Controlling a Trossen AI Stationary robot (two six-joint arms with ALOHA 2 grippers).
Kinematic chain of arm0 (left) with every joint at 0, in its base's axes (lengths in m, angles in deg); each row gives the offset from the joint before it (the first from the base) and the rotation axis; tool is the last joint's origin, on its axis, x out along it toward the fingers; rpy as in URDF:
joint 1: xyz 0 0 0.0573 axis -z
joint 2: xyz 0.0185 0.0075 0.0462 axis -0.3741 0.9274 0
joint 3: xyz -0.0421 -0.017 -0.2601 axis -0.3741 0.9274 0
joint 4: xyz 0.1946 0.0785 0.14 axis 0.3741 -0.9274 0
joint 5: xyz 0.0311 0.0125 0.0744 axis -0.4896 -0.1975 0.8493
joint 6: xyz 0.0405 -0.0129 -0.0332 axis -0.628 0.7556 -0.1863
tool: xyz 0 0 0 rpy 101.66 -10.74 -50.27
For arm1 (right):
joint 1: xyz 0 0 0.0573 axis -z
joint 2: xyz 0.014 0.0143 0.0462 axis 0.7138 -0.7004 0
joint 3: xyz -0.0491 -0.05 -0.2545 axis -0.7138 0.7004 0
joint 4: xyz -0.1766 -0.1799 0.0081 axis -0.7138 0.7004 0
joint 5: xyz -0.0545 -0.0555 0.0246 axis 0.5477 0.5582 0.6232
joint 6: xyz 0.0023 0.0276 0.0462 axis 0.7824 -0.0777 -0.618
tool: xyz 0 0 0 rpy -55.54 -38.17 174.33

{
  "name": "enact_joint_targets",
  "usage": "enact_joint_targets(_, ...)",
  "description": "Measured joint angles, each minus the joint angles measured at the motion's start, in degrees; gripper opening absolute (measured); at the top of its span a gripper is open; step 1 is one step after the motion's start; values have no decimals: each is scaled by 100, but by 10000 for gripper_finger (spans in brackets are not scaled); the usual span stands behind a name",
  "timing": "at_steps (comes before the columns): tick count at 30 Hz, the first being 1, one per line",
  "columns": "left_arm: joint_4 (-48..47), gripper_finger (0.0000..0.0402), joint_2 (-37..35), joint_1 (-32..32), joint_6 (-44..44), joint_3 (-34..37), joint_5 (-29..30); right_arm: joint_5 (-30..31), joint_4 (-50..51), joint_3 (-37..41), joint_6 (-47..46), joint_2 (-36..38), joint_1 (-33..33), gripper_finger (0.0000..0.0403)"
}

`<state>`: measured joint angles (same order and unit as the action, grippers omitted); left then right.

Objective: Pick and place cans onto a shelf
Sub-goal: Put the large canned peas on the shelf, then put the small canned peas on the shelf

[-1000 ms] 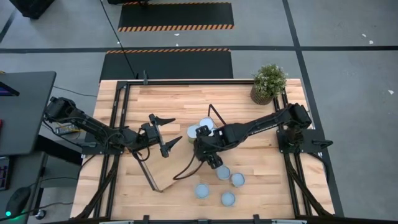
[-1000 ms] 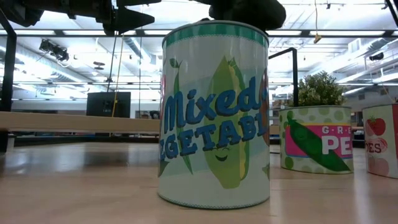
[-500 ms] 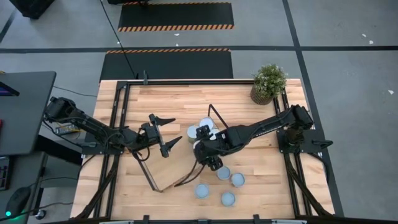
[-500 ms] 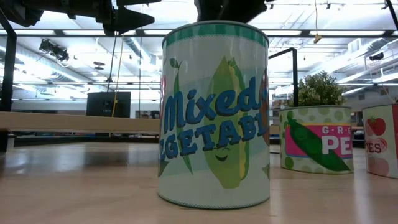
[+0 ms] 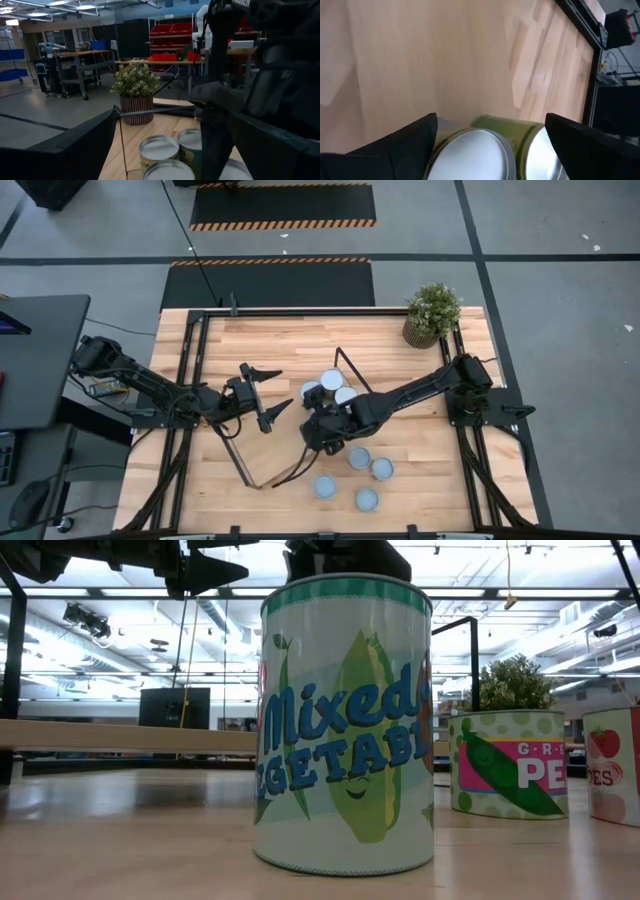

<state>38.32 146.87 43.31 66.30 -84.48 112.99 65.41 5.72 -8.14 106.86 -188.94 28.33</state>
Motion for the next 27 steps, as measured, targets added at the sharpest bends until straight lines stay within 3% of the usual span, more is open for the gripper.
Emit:
enact_joint_targets(8,10,389,0,-2,0,0,2,537,292,-7,-378,2,20,378)
enact_joint_targets(17,9,389,0,-1,-2,0,2,469,263,-7,-540,147,-126,377)
enact_joint_targets(21,7,389,0,-2,-2,0,2,197,232,-9,-608,438,-285,377)
enact_joint_targets(27,11,389,0,-2,-2,0,2,-774,221,-20,-1324,817,-460,377)
